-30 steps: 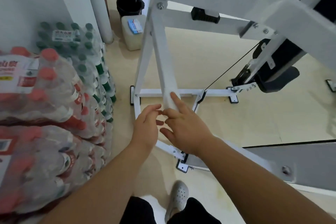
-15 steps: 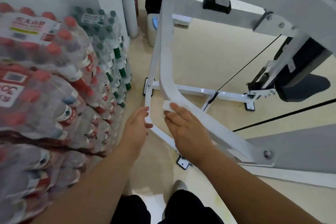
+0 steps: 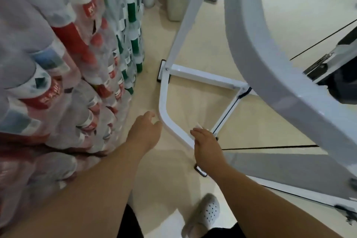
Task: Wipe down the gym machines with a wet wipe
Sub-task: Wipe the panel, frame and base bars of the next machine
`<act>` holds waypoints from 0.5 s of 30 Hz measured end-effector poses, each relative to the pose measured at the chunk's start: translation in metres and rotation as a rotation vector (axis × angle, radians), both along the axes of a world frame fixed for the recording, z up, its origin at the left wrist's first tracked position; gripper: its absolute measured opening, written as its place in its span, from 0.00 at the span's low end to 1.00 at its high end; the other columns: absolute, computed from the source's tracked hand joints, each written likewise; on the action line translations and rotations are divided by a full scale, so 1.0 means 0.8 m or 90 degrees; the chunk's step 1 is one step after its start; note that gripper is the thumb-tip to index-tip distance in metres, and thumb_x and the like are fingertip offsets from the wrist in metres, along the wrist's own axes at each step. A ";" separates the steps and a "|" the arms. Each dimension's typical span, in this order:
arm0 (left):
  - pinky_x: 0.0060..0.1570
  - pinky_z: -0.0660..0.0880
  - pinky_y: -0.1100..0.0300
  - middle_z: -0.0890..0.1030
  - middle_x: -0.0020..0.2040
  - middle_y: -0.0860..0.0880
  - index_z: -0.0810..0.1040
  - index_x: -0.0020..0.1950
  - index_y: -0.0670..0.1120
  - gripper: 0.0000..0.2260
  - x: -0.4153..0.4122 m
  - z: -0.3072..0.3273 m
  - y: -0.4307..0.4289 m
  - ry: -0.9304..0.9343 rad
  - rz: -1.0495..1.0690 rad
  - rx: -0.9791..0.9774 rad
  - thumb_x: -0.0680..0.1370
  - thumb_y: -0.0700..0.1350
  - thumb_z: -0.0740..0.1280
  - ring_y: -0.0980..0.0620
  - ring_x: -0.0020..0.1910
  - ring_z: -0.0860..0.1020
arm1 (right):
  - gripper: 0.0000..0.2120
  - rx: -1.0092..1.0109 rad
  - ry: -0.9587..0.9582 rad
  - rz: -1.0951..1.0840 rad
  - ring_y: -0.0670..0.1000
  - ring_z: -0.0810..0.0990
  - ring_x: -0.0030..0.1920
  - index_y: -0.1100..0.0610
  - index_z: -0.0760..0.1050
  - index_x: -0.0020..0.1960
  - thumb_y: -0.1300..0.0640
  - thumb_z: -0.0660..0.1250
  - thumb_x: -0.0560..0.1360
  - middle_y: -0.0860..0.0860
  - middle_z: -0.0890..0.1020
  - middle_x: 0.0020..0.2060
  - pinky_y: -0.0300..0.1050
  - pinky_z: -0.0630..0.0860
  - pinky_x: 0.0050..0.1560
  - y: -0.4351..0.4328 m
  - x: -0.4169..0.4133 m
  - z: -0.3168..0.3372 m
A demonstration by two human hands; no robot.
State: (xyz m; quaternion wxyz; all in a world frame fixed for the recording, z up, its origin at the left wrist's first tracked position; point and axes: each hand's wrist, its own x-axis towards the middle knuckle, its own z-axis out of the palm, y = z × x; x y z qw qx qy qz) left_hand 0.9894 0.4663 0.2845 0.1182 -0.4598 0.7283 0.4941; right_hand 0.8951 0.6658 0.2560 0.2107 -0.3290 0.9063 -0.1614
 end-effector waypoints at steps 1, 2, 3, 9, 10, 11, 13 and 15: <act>0.61 0.75 0.48 0.71 0.69 0.44 0.68 0.74 0.51 0.21 -0.006 -0.029 0.004 -0.007 -0.029 -0.009 0.81 0.51 0.60 0.42 0.60 0.75 | 0.20 0.012 -0.020 -0.016 0.62 0.71 0.73 0.63 0.77 0.68 0.68 0.56 0.80 0.61 0.77 0.68 0.51 0.61 0.76 0.005 -0.008 -0.029; 0.61 0.75 0.49 0.69 0.70 0.44 0.66 0.76 0.51 0.22 -0.011 -0.059 0.010 -0.012 -0.060 -0.014 0.82 0.51 0.59 0.42 0.61 0.75 | 0.19 0.023 -0.037 -0.028 0.60 0.69 0.74 0.63 0.75 0.70 0.68 0.56 0.82 0.59 0.75 0.71 0.49 0.60 0.77 0.011 -0.016 -0.058; 0.61 0.73 0.52 0.67 0.72 0.44 0.64 0.77 0.51 0.22 -0.017 -0.090 0.016 -0.013 -0.093 -0.020 0.82 0.51 0.59 0.43 0.62 0.74 | 0.19 0.029 -0.054 -0.046 0.57 0.68 0.76 0.62 0.74 0.72 0.67 0.56 0.83 0.57 0.73 0.72 0.46 0.58 0.77 0.017 -0.023 -0.087; 0.63 0.72 0.50 0.61 0.76 0.46 0.59 0.79 0.52 0.26 -0.054 -0.266 0.032 -0.084 -0.370 -0.092 0.81 0.53 0.58 0.43 0.68 0.71 | 0.19 0.001 -0.119 -0.149 0.52 0.66 0.77 0.58 0.72 0.74 0.63 0.55 0.85 0.52 0.72 0.75 0.44 0.58 0.78 0.051 -0.051 -0.260; 0.63 0.72 0.49 0.61 0.75 0.46 0.59 0.79 0.51 0.26 -0.061 -0.290 0.028 -0.099 -0.430 -0.122 0.81 0.54 0.58 0.42 0.68 0.71 | 0.20 -0.005 -0.125 -0.154 0.52 0.66 0.77 0.57 0.71 0.75 0.62 0.55 0.85 0.52 0.71 0.75 0.47 0.60 0.78 0.055 -0.057 -0.286; 0.64 0.72 0.47 0.62 0.74 0.46 0.60 0.78 0.51 0.26 -0.069 -0.313 0.024 -0.112 -0.490 -0.153 0.81 0.54 0.58 0.42 0.67 0.72 | 0.20 -0.012 -0.127 -0.163 0.52 0.67 0.77 0.56 0.71 0.75 0.61 0.55 0.85 0.51 0.71 0.75 0.48 0.61 0.78 0.059 -0.063 -0.312; 0.64 0.73 0.45 0.64 0.72 0.46 0.60 0.77 0.51 0.26 -0.086 -0.353 0.014 -0.130 -0.591 -0.219 0.81 0.55 0.59 0.42 0.67 0.72 | 0.20 -0.029 -0.127 -0.179 0.52 0.67 0.77 0.56 0.70 0.76 0.61 0.55 0.85 0.52 0.71 0.75 0.48 0.61 0.78 0.065 -0.074 -0.359; 0.63 0.73 0.44 0.63 0.73 0.46 0.59 0.78 0.51 0.27 -0.106 -0.384 0.006 -0.140 -0.663 -0.281 0.81 0.55 0.60 0.41 0.68 0.71 | 0.20 -0.047 -0.112 -0.189 0.51 0.65 0.77 0.56 0.70 0.76 0.60 0.56 0.85 0.52 0.70 0.76 0.42 0.58 0.77 0.071 -0.084 -0.399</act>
